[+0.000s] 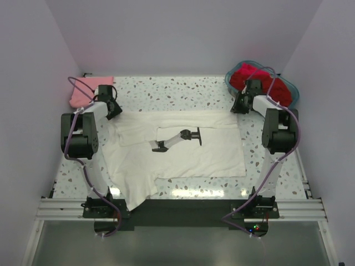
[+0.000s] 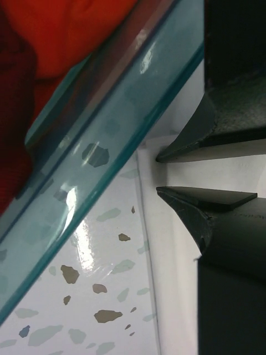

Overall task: Fold and stack the t-shirts
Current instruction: Fold the tshirt

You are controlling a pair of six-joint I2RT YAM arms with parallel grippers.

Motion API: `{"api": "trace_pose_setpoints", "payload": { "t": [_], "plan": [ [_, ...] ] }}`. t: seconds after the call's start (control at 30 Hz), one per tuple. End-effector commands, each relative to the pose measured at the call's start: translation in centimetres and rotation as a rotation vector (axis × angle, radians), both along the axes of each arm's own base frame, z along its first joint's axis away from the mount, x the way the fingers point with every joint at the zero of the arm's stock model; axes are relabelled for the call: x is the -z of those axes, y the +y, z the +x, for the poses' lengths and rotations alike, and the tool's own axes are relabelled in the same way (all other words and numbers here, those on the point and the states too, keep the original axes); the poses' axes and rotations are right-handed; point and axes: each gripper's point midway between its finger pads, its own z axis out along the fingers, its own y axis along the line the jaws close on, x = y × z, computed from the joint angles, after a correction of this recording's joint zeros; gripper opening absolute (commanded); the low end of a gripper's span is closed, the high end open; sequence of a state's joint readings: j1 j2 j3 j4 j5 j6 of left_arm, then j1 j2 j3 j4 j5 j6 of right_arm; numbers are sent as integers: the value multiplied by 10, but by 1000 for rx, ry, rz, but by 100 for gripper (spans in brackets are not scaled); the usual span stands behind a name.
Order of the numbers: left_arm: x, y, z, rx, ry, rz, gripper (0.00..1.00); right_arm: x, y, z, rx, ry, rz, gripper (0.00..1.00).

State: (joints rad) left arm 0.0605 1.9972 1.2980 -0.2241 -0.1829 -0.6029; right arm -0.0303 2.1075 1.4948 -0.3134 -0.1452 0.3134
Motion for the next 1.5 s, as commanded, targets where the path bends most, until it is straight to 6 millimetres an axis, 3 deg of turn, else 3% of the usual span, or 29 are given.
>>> {"api": "trace_pose_setpoints", "payload": {
  "t": [0.0,0.13,0.27,0.43,0.47,0.53,0.6,0.63,0.7,0.73,0.77,0.8,0.93,0.97,1.0,1.03,1.13,1.23,1.47],
  "plan": [
    [28,26,-23,-31,115,72,44,10,-29,3,61,22,-82,29],
    [15,19,-15,1,82,60,53,-12,-20,10,5,-21,-74,34],
    [-26,6,0,47,-4,53,63,-51,-3,14,-95,-79,-123,43],
    [-85,-18,13,103,-130,27,74,-87,43,9,-196,-148,-135,48],
    [-91,-20,12,106,-138,24,75,-93,61,6,-234,-159,-131,48],
    [-108,-24,4,102,-162,17,76,-104,86,0,-286,-185,-93,48],
    [-106,-24,-13,90,-138,18,77,-109,122,-10,-327,-205,-25,48],
    [-120,-23,-21,82,-166,20,77,-111,141,-17,-336,-200,49,48],
    [-121,-21,-37,70,-165,28,76,-107,178,-29,-375,-207,125,48],
    [-118,-21,-55,71,-158,31,75,-108,196,-35,-374,-198,185,48],
    [-116,-21,-63,72,-160,34,73,-107,226,-48,-441,-190,247,48],
    [-113,-21,-71,75,-159,32,72,-107,243,-52,-464,-201,285,48],
    [-89,-25,-118,91,-119,19,72,-100,317,-80,-511,-157,461,48],
    [-85,-26,-124,96,-115,19,72,-93,338,-93,-537,-134,480,48],
    [-72,-26,-135,101,-87,19,73,-96,353,-94,-551,-160,506,48],
    [-72,-25,-139,107,-91,27,74,-96,372,-106,-565,-141,533,48],
    [-61,-27,-149,115,-82,21,74,-84,403,-118,-565,-109,559,48],
    [-50,-31,-155,122,-81,0,73,-65,416,-124,-516,-81,540,47],
    [-38,-44,-152,149,-81,-56,68,-37,425,-136,-452,-42,513,43]
  ]
}}
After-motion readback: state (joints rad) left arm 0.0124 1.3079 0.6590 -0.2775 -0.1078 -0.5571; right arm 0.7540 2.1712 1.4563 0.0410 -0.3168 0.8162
